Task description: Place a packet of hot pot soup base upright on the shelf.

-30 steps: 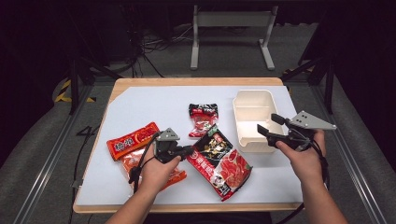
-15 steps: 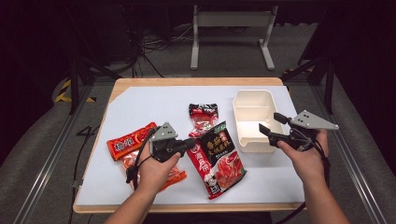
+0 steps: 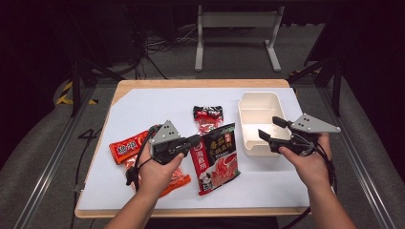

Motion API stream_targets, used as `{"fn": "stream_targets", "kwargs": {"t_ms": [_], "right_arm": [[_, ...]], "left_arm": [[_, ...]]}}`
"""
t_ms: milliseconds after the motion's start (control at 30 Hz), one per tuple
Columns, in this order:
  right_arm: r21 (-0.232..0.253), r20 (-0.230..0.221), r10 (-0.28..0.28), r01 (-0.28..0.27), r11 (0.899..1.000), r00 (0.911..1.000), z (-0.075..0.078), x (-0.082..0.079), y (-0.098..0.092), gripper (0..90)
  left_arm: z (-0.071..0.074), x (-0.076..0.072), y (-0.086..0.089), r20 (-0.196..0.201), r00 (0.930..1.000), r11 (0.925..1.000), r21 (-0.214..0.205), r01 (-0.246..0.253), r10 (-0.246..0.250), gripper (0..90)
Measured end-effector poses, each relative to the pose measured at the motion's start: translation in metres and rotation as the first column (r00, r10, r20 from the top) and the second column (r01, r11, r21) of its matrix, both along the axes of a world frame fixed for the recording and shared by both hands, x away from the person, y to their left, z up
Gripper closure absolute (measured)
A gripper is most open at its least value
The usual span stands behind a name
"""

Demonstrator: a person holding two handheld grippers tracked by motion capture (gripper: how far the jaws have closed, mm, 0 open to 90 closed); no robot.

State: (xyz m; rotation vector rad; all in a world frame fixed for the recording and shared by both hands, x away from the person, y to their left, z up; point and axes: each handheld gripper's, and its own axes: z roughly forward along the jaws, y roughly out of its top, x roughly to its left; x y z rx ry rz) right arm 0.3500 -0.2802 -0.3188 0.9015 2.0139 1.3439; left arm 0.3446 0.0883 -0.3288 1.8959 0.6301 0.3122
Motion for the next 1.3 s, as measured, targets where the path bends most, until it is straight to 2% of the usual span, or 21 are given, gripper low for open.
{"fn": "stream_targets", "kwargs": {"t_ms": [233,367,500,600,800,900,1033,1133,1300], "right_arm": [[0.000,-0.020,0.102,-0.102,0.995,0.9945,-0.001,0.002,0.022,32.2],[-0.012,-0.025,0.143,-0.143,0.990,0.9895,-0.001,0.003,0.033,32.2],[-0.023,-0.030,0.174,-0.174,0.984,0.9844,0.000,0.005,0.042,32.4],[-0.038,-0.042,0.220,-0.222,0.974,0.9745,0.001,0.007,0.049,36.8],[-0.014,-0.064,0.253,-0.254,0.967,0.9655,0.001,0.014,0.056,36.8],[-0.004,-0.096,0.288,-0.289,0.957,0.9530,0.001,0.019,0.058,35.4],[-0.003,-0.099,0.338,-0.340,0.940,0.9359,0.000,0.022,0.063,33.8],[-0.013,-0.099,0.352,-0.355,0.935,0.9306,-0.001,0.022,0.067,33.1],[-0.015,-0.098,0.358,-0.361,0.932,0.9285,-0.002,0.025,0.068,31.9]], "left_arm": [[0.009,-0.001,0.002,0.036,0.9993,1.0000,0.004,0.009,-0.009,88.1],[0.015,-0.002,0.002,0.063,0.9979,0.9998,0.003,0.019,-0.019,88.1],[0.018,-0.003,0.001,0.068,0.9971,0.9993,-0.010,0.035,-0.034,88.1],[0.019,-0.003,0.000,0.070,0.9965,0.9986,-0.021,0.048,-0.046,88.0],[0.023,-0.003,-0.001,0.076,0.9955,0.9978,-0.032,0.059,-0.056,88.0],[0.025,-0.003,-0.002,0.082,0.9947,0.9972,-0.034,0.066,-0.063,88.0],[0.026,-0.003,-0.004,0.080,0.9944,0.9967,-0.039,0.071,-0.068,87.9],[0.026,-0.003,-0.005,0.082,0.9943,0.9962,-0.049,0.073,-0.068,87.9],[0.026,-0.004,-0.005,0.088,0.9930,0.9945,-0.062,0.084,-0.078,87.9]]}}
